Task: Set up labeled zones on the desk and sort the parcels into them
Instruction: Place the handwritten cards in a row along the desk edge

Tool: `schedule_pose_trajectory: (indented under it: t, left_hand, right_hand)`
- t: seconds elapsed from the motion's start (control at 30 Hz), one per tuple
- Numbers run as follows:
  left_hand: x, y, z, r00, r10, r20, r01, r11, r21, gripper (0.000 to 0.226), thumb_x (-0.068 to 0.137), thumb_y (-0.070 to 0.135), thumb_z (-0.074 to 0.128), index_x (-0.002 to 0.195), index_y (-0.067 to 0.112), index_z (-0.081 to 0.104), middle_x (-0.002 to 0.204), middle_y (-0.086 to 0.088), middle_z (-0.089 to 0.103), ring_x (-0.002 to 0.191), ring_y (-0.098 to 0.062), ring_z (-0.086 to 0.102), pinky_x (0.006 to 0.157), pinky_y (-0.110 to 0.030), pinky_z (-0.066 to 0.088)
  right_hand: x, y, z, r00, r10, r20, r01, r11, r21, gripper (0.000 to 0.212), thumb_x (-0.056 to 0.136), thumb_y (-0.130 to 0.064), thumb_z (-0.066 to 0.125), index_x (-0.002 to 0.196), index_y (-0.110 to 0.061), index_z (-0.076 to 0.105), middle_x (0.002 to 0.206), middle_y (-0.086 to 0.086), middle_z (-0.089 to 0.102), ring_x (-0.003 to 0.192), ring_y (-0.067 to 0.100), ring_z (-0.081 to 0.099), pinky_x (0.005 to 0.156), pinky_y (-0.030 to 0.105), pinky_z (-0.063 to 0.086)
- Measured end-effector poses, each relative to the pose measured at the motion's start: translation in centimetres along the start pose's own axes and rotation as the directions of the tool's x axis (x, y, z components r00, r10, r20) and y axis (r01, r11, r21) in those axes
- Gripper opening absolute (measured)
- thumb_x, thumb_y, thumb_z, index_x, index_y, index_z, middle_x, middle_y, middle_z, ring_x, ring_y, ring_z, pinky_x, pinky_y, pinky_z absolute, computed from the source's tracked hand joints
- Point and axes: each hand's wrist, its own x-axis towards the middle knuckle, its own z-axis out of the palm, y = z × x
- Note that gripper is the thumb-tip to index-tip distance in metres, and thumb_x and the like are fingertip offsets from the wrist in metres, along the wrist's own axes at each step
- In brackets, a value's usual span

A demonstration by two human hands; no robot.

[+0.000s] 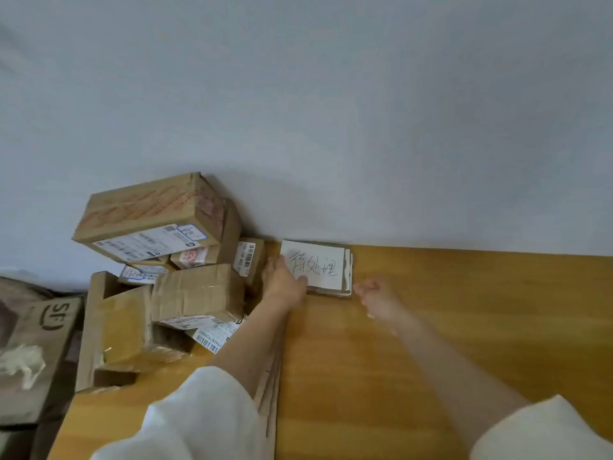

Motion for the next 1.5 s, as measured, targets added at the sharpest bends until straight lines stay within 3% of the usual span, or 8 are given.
schedule_pose_trajectory:
  t: [0.23,0.53,0.7,0.83,0.97,1.17,1.3,1.5]
  left_hand:
    - [2.7,0.2,0.4,0.998,-0.044,0.045,0.046,0.998,-0.051,0.072,0.088,0.029,0.063,0.147,0.012,0.026,0.151,-0.011,0.030,0.140,-0.034,0.026,0.114,-0.049,0.030]
    - [3.9,0.3,1.2,0.984,-0.178,-0.018,0.172,0.970,-0.172,0.064,0.087,0.029,0.065,0.142,0.012,0.038,0.143,-0.010,0.043,0.135,-0.032,0.035,0.111,-0.047,0.036]
    - [4.2,0.3,1.1,0.982,-0.188,0.005,0.186,0.966,-0.177,0.059,0.087,0.029,0.063,0.140,0.014,0.041,0.138,-0.010,0.050,0.133,-0.034,0.039,0.107,-0.050,0.042]
    - [3.9,0.3,0.8,0.981,-0.189,0.041,0.193,0.951,-0.243,0.052,0.085,0.029,0.062,0.134,0.019,0.048,0.132,-0.007,0.058,0.124,-0.032,0.050,0.102,-0.047,0.047]
    - [2.7,0.9,0.4,0.977,-0.200,0.068,0.207,0.847,-0.490,0.048,0.092,0.022,0.057,0.139,0.020,0.047,0.131,-0.001,0.058,0.118,-0.024,0.056,0.100,-0.037,0.048]
    - [0.1,0.4,-0.5,0.972,-0.151,0.183,0.237,0.651,-0.721,0.040,0.096,0.035,0.053,0.133,0.019,0.054,0.125,-0.005,0.065,0.112,-0.022,0.061,0.101,-0.041,0.049]
    - [-2.5,-0.9,-0.3,0.922,-0.068,0.381,0.357,0.528,-0.770,0.037,0.099,0.039,0.044,0.126,0.017,0.059,0.115,-0.006,0.071,0.108,-0.024,0.067,0.091,-0.042,0.055]
    - [-6.0,-2.3,0.9,0.908,-0.084,0.410,0.399,0.468,-0.789,0.028,0.100,0.033,0.045,0.115,0.017,0.063,0.113,-0.011,0.071,0.105,-0.029,0.068,0.083,-0.042,0.058]
  right_hand:
    - [2.3,-1.8,1.9,0.992,0.088,-0.090,-0.080,0.993,0.084,0.060,0.098,-0.039,0.051,0.147,-0.008,0.034,0.147,0.010,0.045,0.130,0.029,0.047,0.109,0.039,0.038]
    - [3.9,-2.4,3.5,0.994,0.047,-0.098,-0.036,0.993,0.111,0.039,0.097,-0.031,0.052,0.129,-0.009,0.056,0.128,0.008,0.062,0.104,0.023,0.055,0.085,0.028,0.040]
    - [3.8,-2.3,3.2,0.994,0.066,-0.087,-0.053,0.988,0.146,0.048,0.098,-0.027,0.055,0.138,-0.001,0.046,0.137,0.010,0.053,0.125,0.029,0.050,0.098,0.032,0.039]
    - [3.7,-2.2,2.7,0.997,0.072,-0.037,-0.056,0.945,0.322,0.026,0.097,-0.018,0.056,0.122,-0.010,0.058,0.123,0.005,0.063,0.103,0.022,0.060,0.092,0.037,0.052]
    - [2.9,-2.2,1.8,0.994,0.109,0.018,-0.101,0.831,0.548,0.023,0.097,-0.007,0.055,0.119,-0.012,0.053,0.113,0.005,0.064,0.098,0.022,0.064,0.076,0.033,0.056]
    - [0.5,-0.9,-0.8,0.999,0.001,0.048,-0.032,0.761,0.648,0.016,0.099,-0.007,0.051,0.114,-0.012,0.057,0.112,0.003,0.067,0.099,0.019,0.065,0.079,0.032,0.056]
    - [-0.8,0.6,-1.8,0.998,-0.026,0.055,-0.014,0.779,0.627,0.020,0.100,-0.008,0.050,0.117,-0.014,0.059,0.113,0.003,0.068,0.096,0.017,0.065,0.077,0.030,0.055]
    - [-2.5,2.3,-1.8,0.999,-0.031,0.018,0.019,0.890,0.456,0.025,0.098,-0.010,0.054,0.121,-0.017,0.061,0.108,-0.003,0.068,0.092,0.015,0.064,0.075,0.026,0.053]
